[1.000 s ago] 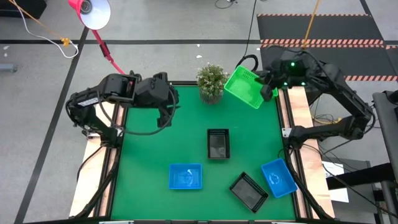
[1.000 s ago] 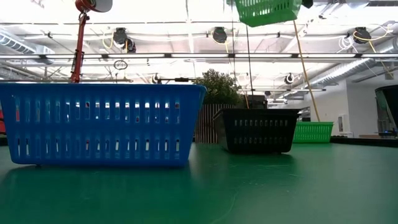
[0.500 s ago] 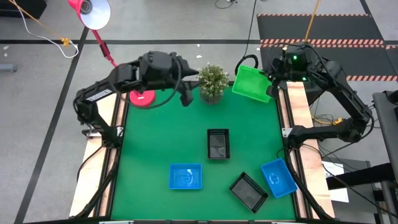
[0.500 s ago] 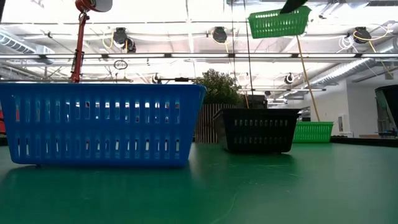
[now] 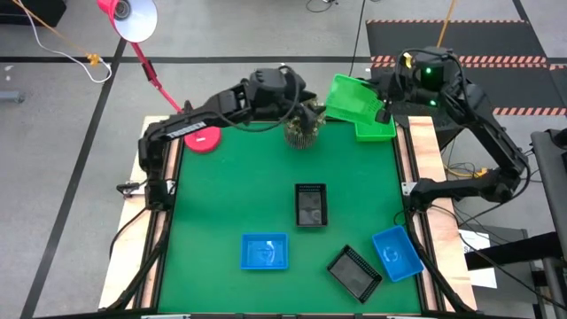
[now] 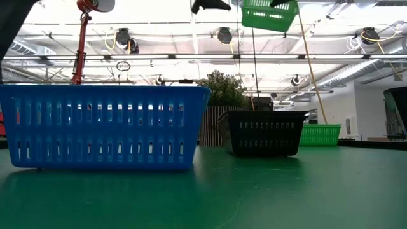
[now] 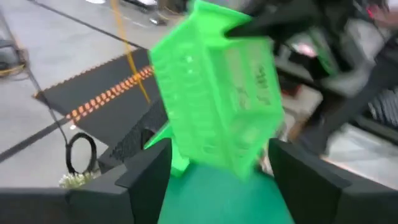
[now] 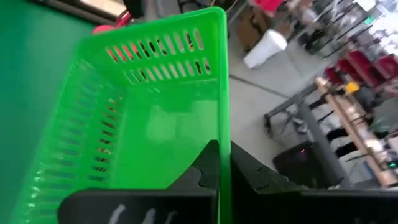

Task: Stack baskets by color
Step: Stack the left green bin on the left stacked green bins

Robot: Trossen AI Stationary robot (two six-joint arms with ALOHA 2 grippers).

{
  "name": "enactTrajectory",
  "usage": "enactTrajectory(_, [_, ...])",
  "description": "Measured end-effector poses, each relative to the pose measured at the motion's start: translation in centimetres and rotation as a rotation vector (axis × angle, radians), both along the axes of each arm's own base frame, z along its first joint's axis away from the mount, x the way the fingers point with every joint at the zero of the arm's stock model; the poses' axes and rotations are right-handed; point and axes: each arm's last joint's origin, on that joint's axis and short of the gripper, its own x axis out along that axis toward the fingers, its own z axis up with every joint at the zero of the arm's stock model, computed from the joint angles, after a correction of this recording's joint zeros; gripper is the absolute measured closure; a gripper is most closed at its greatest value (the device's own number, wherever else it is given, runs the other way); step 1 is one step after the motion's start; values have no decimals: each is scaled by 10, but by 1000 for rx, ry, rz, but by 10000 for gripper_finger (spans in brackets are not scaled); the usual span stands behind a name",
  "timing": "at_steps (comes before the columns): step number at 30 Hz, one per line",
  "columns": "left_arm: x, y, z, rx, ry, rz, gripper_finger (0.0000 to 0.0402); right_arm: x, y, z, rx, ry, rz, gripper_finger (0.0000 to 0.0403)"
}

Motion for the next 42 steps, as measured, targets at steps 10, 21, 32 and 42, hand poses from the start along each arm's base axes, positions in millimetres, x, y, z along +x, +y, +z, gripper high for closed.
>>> enactTrajectory(10, [18, 12, -20, -38, -5, 85, 210, 14, -12, -2, -37, -3, 9, 401])
enactTrajectory(21, [19, 30, -28, -35, 12, 159, 388, 20, -15, -4, 4, -25, -64, 368])
enactTrajectory(32, [20, 39, -30, -34, -35, 353, 396, 37, -2, 9, 58, -319, -444, 210])
enactTrajectory(42, [20, 49, -33, -28, -78, 530, 397, 32, 7, 7, 265, -522, -621, 168])
